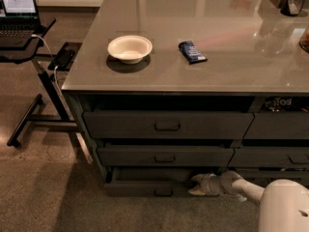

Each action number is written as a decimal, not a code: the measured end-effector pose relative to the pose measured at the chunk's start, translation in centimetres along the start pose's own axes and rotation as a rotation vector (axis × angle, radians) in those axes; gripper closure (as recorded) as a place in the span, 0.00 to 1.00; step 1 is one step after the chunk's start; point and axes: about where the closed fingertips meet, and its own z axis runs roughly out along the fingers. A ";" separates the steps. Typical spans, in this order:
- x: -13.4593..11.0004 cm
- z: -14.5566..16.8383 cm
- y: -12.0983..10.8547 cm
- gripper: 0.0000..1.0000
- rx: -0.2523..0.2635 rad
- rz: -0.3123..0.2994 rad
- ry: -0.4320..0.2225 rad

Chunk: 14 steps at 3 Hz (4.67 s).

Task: Open bottom drawer

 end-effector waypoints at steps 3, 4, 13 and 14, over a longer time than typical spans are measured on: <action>4.8 -3.3 5.6 0.35 -0.047 0.026 0.006; 5.0 -4.4 6.4 0.58 -0.050 0.023 0.007; 4.6 -7.8 7.6 0.12 -0.071 0.011 0.006; 4.6 -7.8 7.6 0.00 -0.071 0.011 0.006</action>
Offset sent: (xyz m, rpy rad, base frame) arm -0.2004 -0.0995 -0.0741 0.0523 0.1944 -0.0263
